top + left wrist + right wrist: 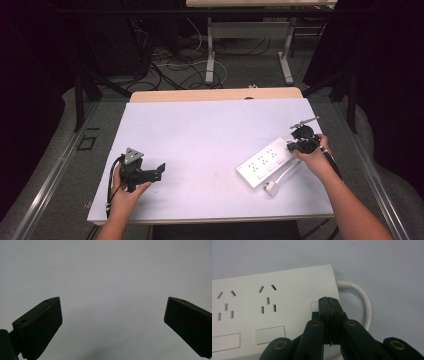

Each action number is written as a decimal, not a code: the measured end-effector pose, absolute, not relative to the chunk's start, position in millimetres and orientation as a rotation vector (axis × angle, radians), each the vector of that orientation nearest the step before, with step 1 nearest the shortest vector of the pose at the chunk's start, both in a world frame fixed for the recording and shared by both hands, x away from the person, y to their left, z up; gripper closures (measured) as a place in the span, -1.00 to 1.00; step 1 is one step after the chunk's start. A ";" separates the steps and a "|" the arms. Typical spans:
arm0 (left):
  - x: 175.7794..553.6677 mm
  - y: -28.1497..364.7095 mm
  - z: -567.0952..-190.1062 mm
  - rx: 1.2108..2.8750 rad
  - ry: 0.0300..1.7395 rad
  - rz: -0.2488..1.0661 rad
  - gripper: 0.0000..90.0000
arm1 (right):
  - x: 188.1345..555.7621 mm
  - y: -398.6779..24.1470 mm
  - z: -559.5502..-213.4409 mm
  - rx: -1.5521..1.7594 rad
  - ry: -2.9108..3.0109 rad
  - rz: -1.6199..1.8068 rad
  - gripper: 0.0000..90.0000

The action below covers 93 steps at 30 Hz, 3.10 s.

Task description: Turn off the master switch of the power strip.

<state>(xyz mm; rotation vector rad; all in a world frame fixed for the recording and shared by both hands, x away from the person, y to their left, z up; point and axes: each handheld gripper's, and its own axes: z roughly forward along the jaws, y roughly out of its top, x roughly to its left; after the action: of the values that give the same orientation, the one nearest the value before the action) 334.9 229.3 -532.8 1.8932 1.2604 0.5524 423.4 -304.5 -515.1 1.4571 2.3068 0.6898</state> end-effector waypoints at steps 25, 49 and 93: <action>335.3 228.9 -533.4 1.895 1.260 0.553 -0.96 | 420.8 -315.3 -515.6 1.509 2.279 0.793 0.80; 335.5 229.5 -533.4 1.894 1.268 0.549 -0.96 | 412.3 -312.4 -506.1 1.476 2.263 0.802 0.19; 333.3 231.1 -532.4 1.884 1.275 0.548 -0.96 | 363.4 -310.6 -497.9 1.434 2.250 0.895 -0.66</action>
<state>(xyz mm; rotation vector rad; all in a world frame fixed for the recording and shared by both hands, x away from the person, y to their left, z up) 333.3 231.1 -532.4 1.8842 1.2748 0.5480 363.4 -310.6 -497.9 1.4340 2.2503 0.8947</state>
